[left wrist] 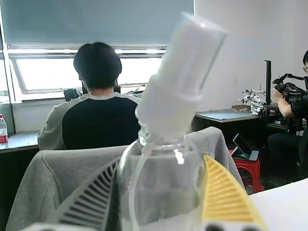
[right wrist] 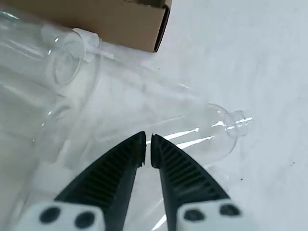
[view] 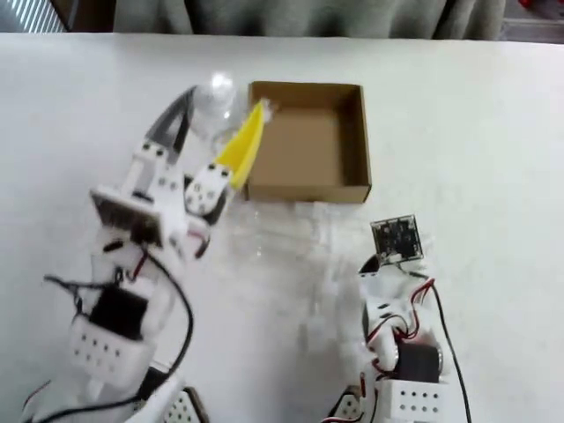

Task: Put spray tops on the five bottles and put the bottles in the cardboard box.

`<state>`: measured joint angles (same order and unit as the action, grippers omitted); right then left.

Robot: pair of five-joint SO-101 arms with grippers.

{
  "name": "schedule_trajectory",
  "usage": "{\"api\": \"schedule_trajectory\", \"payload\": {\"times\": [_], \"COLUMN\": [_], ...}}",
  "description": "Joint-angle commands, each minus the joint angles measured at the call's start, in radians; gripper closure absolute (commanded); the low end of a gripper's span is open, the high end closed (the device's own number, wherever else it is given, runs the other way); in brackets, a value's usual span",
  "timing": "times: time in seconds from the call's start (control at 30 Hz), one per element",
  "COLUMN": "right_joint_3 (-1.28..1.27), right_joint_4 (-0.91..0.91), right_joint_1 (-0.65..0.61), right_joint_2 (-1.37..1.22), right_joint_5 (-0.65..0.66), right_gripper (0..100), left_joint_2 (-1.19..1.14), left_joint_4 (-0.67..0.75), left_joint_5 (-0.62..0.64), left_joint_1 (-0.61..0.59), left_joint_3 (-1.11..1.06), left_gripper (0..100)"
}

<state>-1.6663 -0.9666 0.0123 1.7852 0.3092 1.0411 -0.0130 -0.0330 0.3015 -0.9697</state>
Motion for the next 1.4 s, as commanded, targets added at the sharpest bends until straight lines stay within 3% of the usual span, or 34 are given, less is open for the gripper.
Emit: {"api": "schedule_trajectory", "payload": {"times": [0.0, 0.13, 0.43, 0.67, 0.83, 1.03, 1.17, 1.37], "right_joint_3": [-0.008, -0.020, -0.023, -0.023, -0.023, 0.003, 0.097, 0.264], "right_joint_4": [0.041, 0.041, 0.042, 0.042, 0.042, 0.091, 0.205, 0.206], "right_joint_1": [-0.012, -0.048, -0.050, -0.053, -0.053, -0.021, 0.082, 0.084], "right_joint_2": [0.015, 0.015, 0.015, 0.015, 0.015, 0.015, 0.005, -0.044], "right_joint_5": [0.023, 0.025, 0.035, 0.072, 0.072, 0.064, -0.035, -0.040], "right_gripper": [98.1, 98.1, 98.1, 98.1, 98.1, 98.1, 98.1, 98.1], "left_joint_2": [-0.166, -0.346, -0.707, -0.728, -0.705, -0.708, -0.708, -0.708], "left_joint_4": [0.061, 0.129, 0.474, 0.575, 0.591, 0.589, 0.589, 0.586], "left_joint_5": [0.095, 0.163, 0.158, 0.158, 0.161, 0.161, 0.158, 0.161], "left_joint_1": [0.005, 0.002, -0.007, -0.062, -0.142, -0.128, -0.136, -0.166], "left_joint_3": [0.141, 0.236, 0.267, 0.173, 0.163, 0.160, 0.167, 0.196], "left_gripper": [90, 90, 90, 90, 90, 90, 90, 90]}}
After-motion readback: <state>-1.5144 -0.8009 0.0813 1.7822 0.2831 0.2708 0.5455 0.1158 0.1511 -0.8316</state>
